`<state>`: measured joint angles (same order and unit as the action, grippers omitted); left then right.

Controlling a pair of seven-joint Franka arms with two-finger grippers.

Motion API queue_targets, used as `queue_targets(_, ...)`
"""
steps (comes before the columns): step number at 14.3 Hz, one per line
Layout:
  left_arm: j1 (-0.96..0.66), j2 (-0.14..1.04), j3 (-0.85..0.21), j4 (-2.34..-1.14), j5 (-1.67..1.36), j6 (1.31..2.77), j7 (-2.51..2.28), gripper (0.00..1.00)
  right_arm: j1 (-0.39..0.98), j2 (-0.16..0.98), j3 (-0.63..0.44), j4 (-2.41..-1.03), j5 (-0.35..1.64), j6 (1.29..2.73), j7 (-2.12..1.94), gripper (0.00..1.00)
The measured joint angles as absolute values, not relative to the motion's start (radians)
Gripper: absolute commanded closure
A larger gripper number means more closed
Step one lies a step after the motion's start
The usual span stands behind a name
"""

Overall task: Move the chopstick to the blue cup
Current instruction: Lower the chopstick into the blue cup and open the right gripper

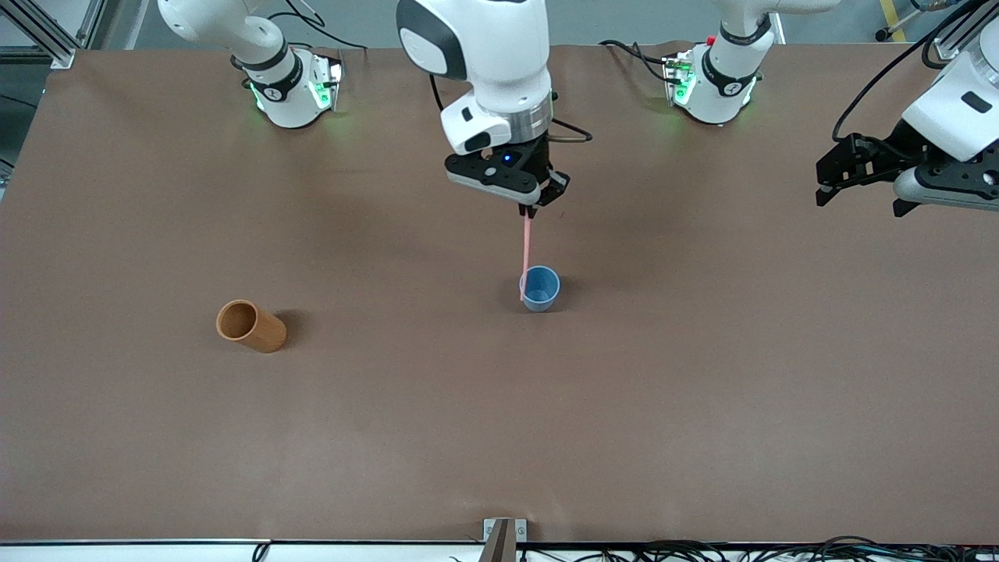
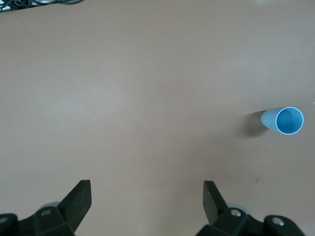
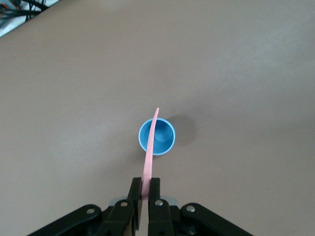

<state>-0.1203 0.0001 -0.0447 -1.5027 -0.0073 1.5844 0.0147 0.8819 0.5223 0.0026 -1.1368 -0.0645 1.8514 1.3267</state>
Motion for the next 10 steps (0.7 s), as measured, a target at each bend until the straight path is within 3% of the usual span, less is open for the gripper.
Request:
queue_targets(8, -0.118, 0.003, -0.043, -1.5, -0.033, 1.581, 0.015, 0.0, 0.937, 0.583, 0.002, -1.137, -0.065, 1.852, 1.343, 0.95)
queue_targets(10, -0.117, 0.003, -0.043, -1.499, -0.034, 1.581, 0.015, 0.0, 0.943, 0.595, 0.002, -1.137, -0.065, 1.861, 1.345, 0.88)
